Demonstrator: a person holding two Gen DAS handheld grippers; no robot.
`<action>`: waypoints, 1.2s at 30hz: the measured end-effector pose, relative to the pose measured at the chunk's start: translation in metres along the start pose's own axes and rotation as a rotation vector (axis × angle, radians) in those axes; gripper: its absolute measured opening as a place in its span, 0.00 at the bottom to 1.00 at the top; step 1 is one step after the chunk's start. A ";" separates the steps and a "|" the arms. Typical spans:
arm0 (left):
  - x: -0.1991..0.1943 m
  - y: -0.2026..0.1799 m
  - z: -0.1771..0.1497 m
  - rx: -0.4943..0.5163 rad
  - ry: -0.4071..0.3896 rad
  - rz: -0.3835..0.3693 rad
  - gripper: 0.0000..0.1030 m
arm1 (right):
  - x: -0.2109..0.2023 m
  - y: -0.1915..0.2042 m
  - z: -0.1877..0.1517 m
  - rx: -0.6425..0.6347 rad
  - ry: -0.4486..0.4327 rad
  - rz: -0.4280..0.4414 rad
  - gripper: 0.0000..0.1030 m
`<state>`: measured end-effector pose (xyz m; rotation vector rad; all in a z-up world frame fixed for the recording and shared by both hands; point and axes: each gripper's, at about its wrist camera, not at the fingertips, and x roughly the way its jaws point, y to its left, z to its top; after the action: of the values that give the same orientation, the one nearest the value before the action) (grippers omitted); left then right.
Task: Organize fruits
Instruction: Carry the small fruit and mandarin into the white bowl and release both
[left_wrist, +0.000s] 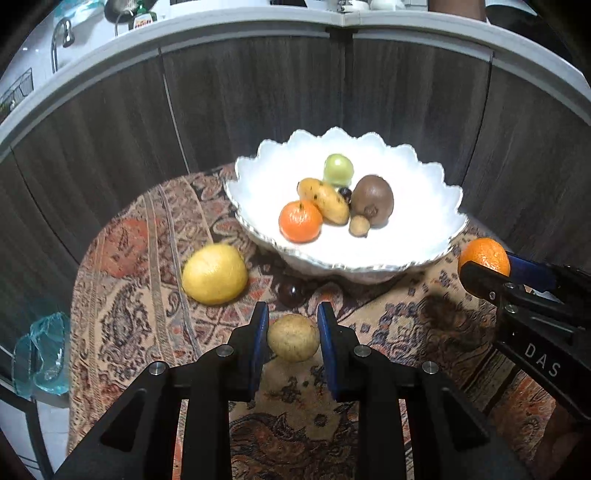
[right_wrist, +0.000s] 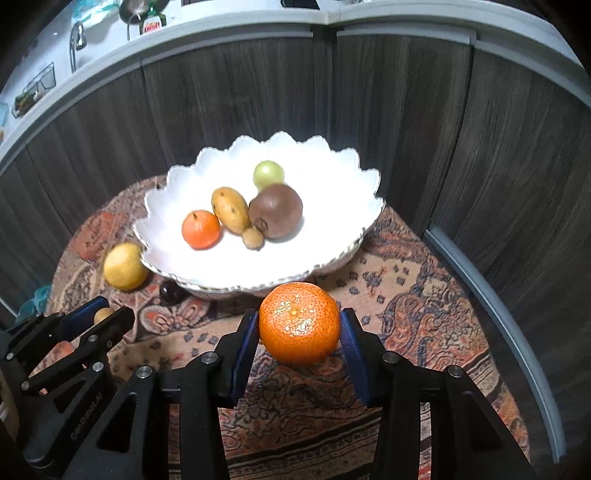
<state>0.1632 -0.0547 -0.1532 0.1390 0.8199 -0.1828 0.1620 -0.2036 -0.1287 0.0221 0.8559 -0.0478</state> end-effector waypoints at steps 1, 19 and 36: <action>-0.003 0.000 0.002 0.002 -0.007 0.000 0.26 | -0.002 0.000 0.003 0.002 -0.004 0.001 0.44; -0.017 0.003 0.066 0.028 -0.095 0.001 0.26 | -0.027 0.000 0.062 -0.014 -0.114 0.001 0.44; 0.025 0.008 0.104 0.037 -0.083 -0.003 0.27 | 0.008 -0.004 0.096 0.000 -0.086 -0.012 0.44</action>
<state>0.2552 -0.0701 -0.1009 0.1643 0.7346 -0.2057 0.2393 -0.2118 -0.0722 0.0146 0.7702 -0.0591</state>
